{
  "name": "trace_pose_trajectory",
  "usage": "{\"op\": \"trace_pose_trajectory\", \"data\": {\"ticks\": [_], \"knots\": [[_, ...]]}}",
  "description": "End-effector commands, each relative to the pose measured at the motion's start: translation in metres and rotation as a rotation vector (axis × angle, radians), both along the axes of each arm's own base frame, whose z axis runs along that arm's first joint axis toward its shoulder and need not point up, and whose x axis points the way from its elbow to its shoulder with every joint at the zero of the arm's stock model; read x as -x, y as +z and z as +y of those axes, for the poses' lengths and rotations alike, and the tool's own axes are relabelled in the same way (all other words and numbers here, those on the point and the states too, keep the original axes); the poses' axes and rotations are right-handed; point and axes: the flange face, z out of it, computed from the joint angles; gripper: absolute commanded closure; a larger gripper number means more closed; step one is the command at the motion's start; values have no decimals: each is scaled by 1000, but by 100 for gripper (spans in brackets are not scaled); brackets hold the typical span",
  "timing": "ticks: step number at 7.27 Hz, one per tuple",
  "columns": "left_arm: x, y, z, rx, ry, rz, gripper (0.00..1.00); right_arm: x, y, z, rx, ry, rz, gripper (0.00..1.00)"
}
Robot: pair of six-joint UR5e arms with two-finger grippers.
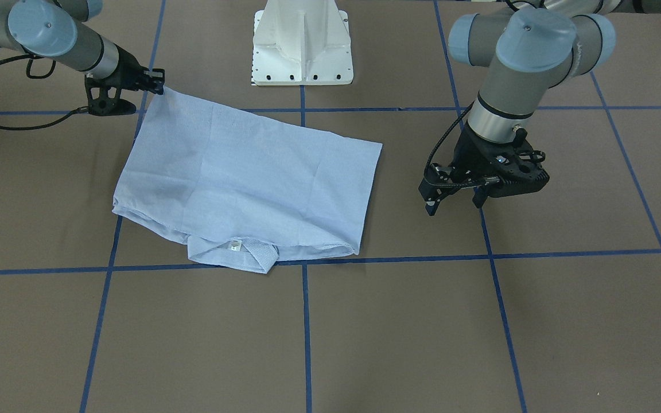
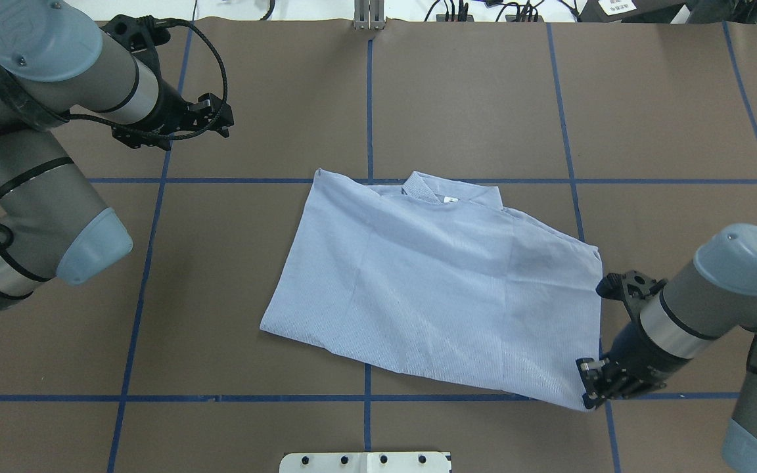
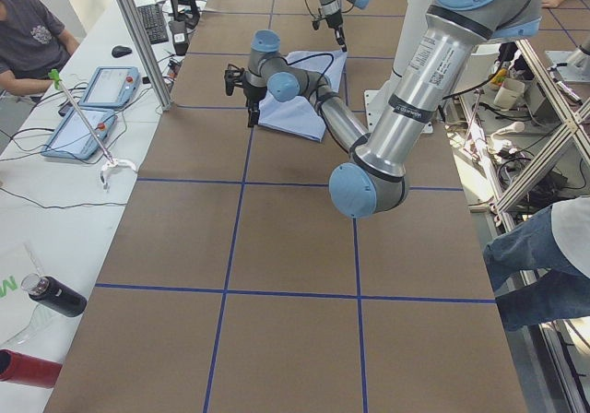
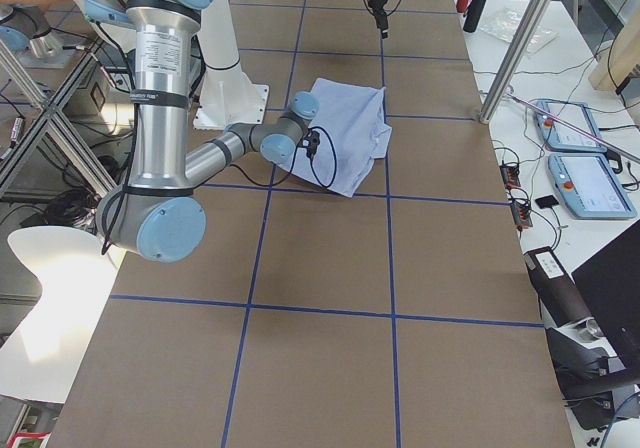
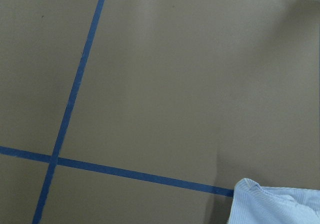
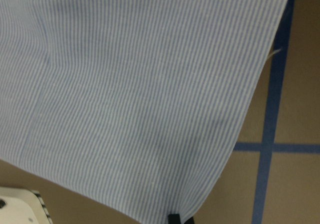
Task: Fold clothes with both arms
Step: 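Drag the grasped edge with the right gripper toward the robot, turning the shirt, then release and raise the right gripper while the left gripper moves to the shirt corner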
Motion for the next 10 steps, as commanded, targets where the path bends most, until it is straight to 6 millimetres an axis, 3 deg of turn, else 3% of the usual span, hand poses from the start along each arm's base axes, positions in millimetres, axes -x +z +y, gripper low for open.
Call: {"op": "trace_pose_trajectory", "data": {"ticks": [1,2,3,4,6,7,8,9,10], "knots": [[2,1,6,-1,5,2,1,6,1,45,95,-61,51,100],[0,-4,10,-9,10,11,0,5,-9,44,118,-81,26,13],[-10,-12,24,-14,38,29,0,-2,-22,27,110,-42,-7,0],[-19,-16,47,-18,74,47,0,-13,-38,-9,86,42,-47,0],[-72,-22,112,142,82,127,4,-42,-97,-85,-8,213,-163,0],[-102,-18,146,195,115,130,1,-58,-115,-108,-44,281,-190,0],[-130,-18,178,239,104,146,1,-79,-123,-128,-65,346,-201,0],[-160,-12,208,258,88,163,2,-85,-132,-135,-80,366,-216,0],[-181,4,211,277,73,180,5,-85,-135,-136,-82,368,-219,0]]}}
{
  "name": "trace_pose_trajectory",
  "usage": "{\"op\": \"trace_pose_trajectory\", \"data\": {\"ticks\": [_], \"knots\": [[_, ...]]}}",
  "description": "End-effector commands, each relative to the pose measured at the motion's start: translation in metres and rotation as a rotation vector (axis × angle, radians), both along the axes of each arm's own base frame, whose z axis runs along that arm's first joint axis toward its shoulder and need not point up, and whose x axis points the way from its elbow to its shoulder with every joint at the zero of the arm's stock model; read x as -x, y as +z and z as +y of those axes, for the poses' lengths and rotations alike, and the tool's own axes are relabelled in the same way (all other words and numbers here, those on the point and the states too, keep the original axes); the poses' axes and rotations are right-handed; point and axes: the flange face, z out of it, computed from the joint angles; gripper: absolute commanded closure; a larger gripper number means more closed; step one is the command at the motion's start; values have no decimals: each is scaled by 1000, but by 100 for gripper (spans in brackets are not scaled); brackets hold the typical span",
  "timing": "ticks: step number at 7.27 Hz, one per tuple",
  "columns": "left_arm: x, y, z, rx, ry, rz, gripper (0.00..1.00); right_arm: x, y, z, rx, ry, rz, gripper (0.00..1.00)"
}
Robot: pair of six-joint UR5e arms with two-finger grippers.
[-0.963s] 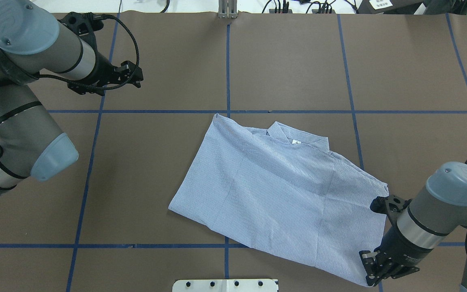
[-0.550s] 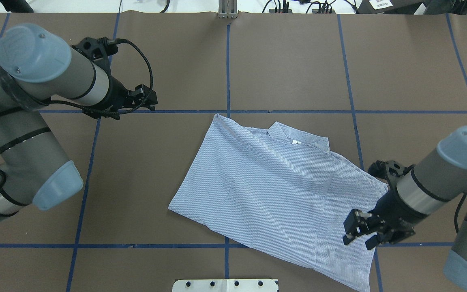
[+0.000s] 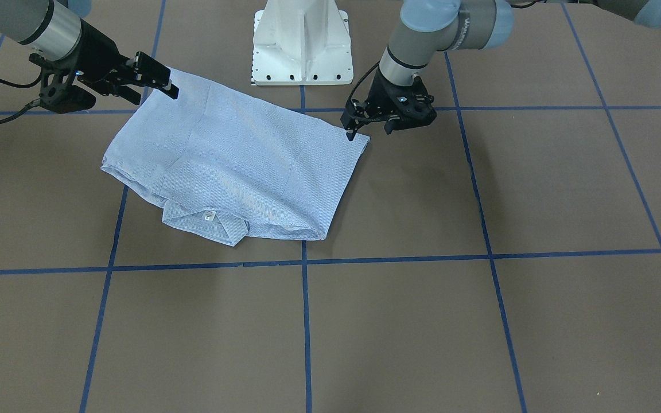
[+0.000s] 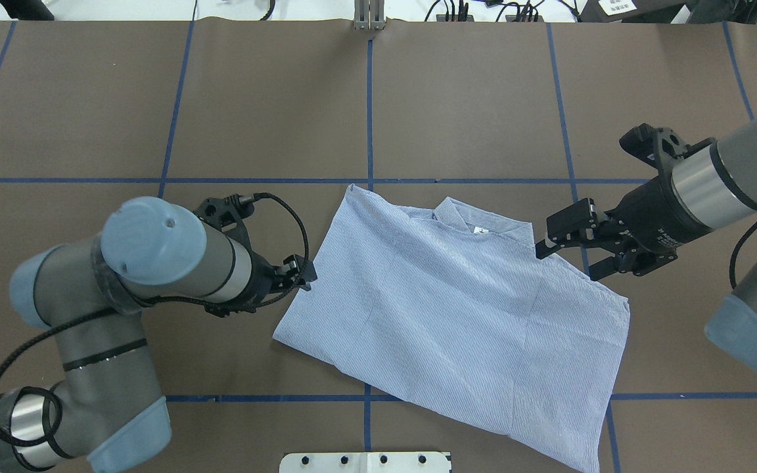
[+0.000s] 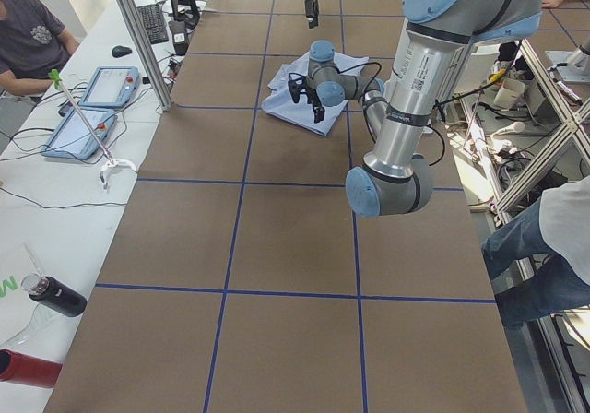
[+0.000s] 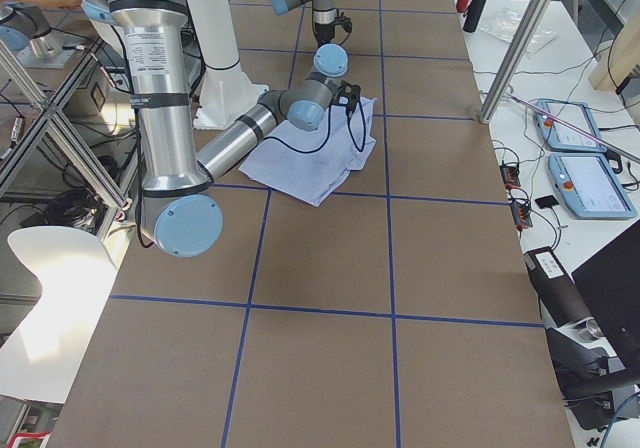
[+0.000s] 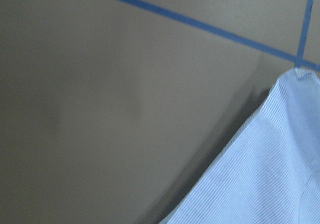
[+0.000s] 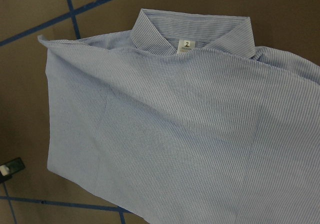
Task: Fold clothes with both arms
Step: 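Release and raise the right gripper while the left gripper moves to the shirt corner, then grasp the shirt corner nearest the left gripper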
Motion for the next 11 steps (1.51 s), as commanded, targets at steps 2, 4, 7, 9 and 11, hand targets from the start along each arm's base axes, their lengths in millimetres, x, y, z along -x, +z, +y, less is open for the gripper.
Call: {"op": "trace_pose_trajectory", "data": {"ticks": [2,4,7,9,11], "knots": [[-43,37,12,42,-22,-10,12,-5,-6,-7,-10,20,-7,0],[-42,39,14,47,-24,-14,18,-4,-5,-7,-8,20,-5,0],[-39,61,16,62,-21,-51,21,-4,-7,-7,-6,21,-6,0],[-40,59,17,61,-19,-47,29,-4,-6,-6,-4,20,-6,0],[-44,57,23,61,-8,-46,34,-6,-3,-8,0,26,-1,0]]}}
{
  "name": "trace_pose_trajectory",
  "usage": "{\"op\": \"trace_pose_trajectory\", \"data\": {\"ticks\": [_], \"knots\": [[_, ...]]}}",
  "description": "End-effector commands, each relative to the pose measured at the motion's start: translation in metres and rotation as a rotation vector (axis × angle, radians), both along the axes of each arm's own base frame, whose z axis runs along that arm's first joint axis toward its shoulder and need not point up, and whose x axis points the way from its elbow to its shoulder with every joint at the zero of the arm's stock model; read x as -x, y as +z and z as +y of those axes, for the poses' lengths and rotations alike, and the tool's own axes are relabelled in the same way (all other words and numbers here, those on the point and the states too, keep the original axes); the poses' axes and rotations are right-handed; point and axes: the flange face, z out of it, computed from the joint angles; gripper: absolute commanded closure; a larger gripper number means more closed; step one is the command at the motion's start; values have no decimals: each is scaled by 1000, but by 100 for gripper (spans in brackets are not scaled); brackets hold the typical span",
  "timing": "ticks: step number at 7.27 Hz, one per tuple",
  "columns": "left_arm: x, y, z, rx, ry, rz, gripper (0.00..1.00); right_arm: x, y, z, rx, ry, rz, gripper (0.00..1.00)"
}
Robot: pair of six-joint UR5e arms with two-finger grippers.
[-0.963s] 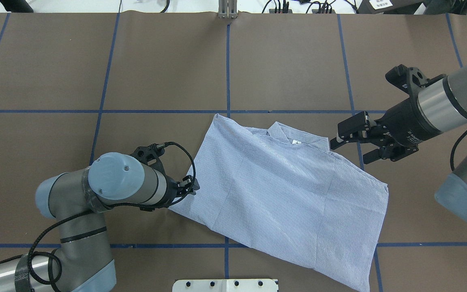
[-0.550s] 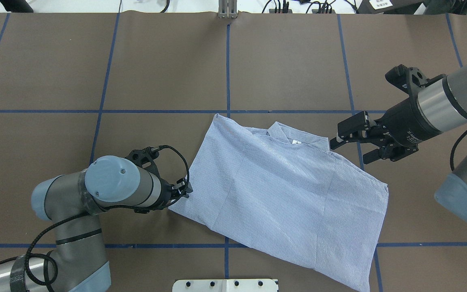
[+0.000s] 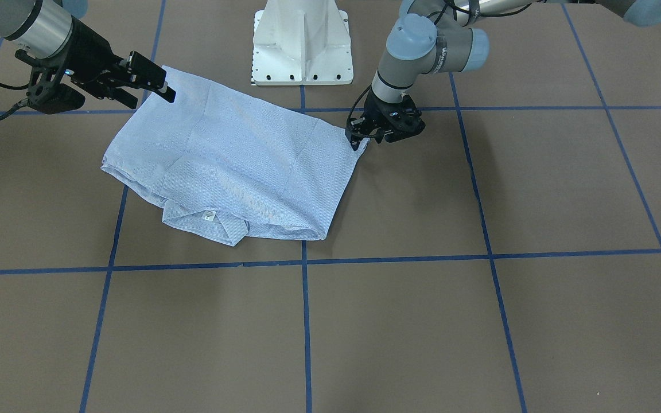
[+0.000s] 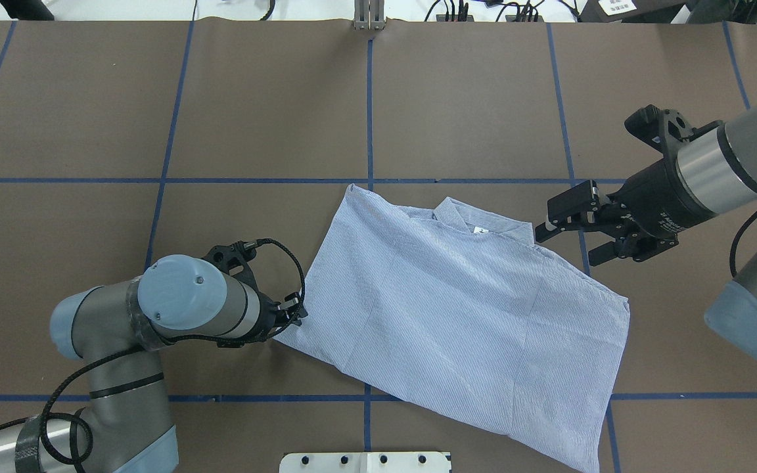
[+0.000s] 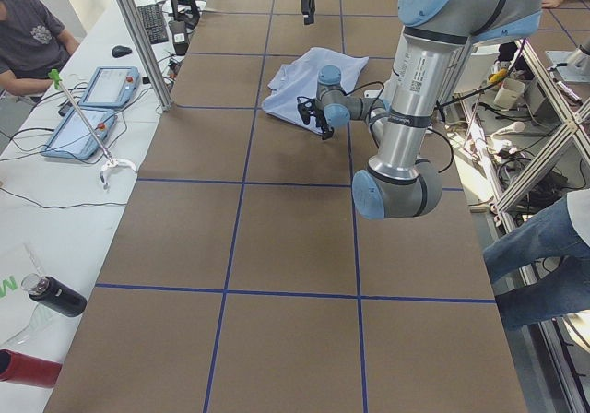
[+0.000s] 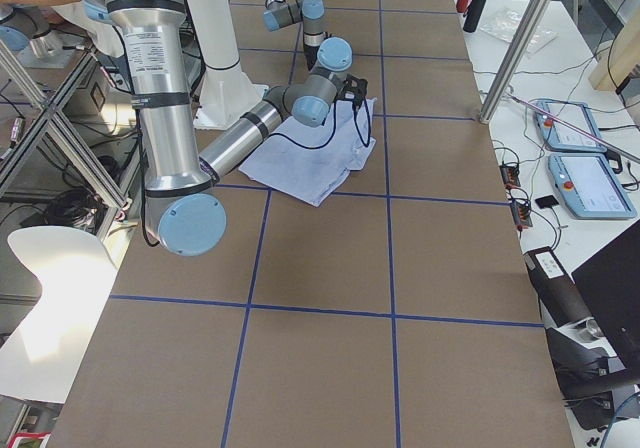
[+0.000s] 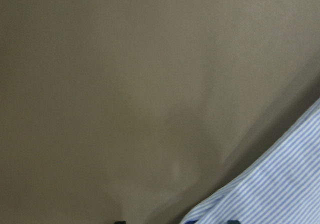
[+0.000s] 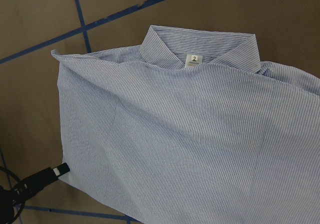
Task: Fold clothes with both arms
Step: 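Grasp the shirt corner nearest the left gripper, then drag the corner with the left gripper away from the robot, turning the shirt lengthwise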
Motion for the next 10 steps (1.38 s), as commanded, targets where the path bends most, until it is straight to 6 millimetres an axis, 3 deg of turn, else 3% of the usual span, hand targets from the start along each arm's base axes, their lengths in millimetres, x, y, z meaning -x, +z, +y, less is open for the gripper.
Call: {"op": "trace_pose_trajectory", "data": {"ticks": [1,2,3,4,6,7,9,10], "knots": [[-5,-3,6,-1,13,4,45,-3,1,-2,2,7,1,0],[-6,-5,8,-1,17,7,60,-5,1,-3,4,11,2,0],[-4,-8,9,-3,17,11,88,-6,2,-4,5,12,3,0],[-2,-11,10,-2,20,16,100,-6,2,-4,5,12,3,0],[18,-35,17,10,38,34,100,-6,5,-6,10,15,7,0],[34,-43,6,19,21,33,100,-6,5,-7,11,17,8,0],[70,-37,-58,11,-87,-10,100,-6,5,-8,10,21,9,0],[73,-32,-96,-12,-117,-38,100,-6,6,-9,9,26,12,0]]}}
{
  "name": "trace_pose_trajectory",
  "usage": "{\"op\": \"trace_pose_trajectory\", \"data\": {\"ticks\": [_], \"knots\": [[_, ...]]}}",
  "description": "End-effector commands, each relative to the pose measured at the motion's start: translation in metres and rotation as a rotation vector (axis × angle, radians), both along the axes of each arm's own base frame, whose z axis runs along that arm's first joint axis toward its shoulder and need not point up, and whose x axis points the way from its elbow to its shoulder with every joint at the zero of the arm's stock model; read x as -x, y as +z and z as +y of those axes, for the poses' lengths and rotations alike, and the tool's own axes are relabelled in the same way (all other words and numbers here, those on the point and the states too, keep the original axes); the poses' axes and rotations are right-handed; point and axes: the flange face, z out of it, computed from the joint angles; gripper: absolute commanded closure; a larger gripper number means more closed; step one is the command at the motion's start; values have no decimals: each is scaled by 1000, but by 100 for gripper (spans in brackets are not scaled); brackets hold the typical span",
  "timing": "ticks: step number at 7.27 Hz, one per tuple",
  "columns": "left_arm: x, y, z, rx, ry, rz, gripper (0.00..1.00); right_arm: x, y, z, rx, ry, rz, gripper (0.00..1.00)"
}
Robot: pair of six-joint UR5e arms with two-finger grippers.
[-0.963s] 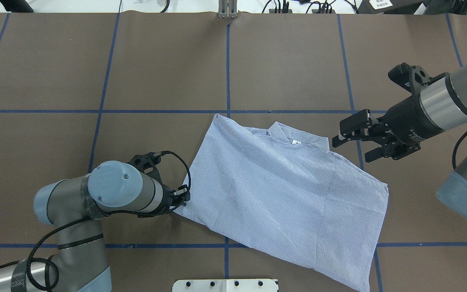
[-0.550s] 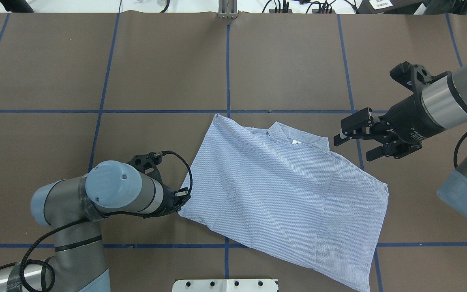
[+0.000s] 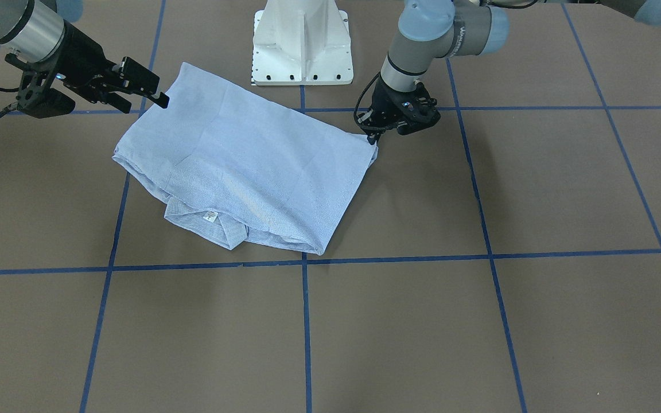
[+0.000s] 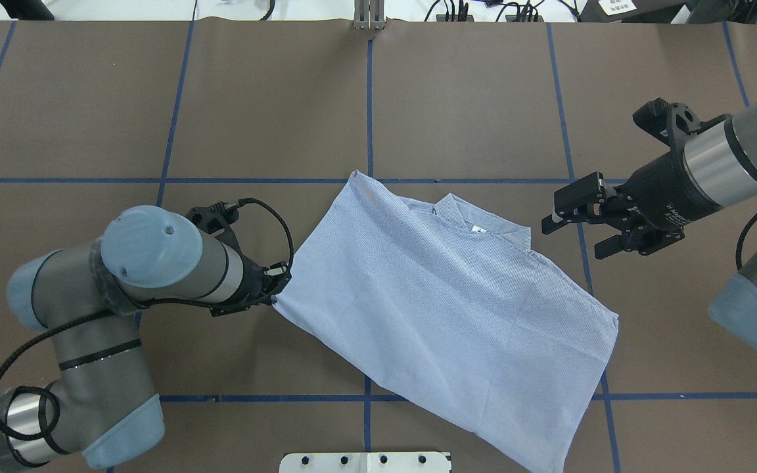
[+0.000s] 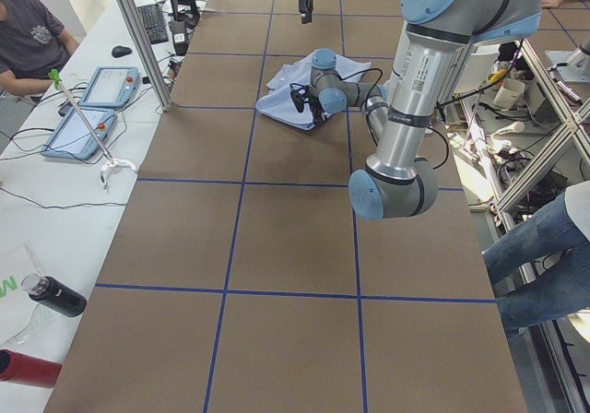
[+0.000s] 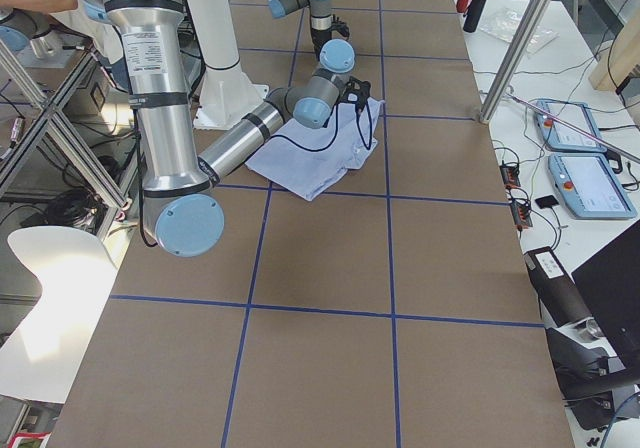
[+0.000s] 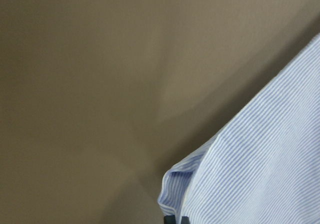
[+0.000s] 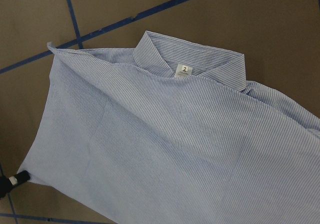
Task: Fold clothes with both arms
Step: 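Drag the corner with the left gripper away from the robot, turning the shirt lengthwise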
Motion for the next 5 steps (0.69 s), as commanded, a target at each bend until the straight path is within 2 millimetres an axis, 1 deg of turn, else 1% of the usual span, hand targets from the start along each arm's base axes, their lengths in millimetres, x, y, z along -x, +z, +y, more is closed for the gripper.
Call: {"op": "trace_pose_trajectory", "data": {"ticks": [1,2,3,4,5], "knots": [[2,4,-89,-33,-81,-60,100,0,1,-1,-5,8,4,0],[-4,-6,-137,-78,-95,-72,100,0,1,-2,-8,12,6,0],[-18,-6,-178,-122,-108,-60,100,0,1,-2,-8,12,6,0],[-29,-3,-220,-203,-94,-54,100,-3,2,-3,-7,18,7,0],[-24,0,-262,-243,-112,-63,100,-3,2,-4,-8,19,6,0]]}}
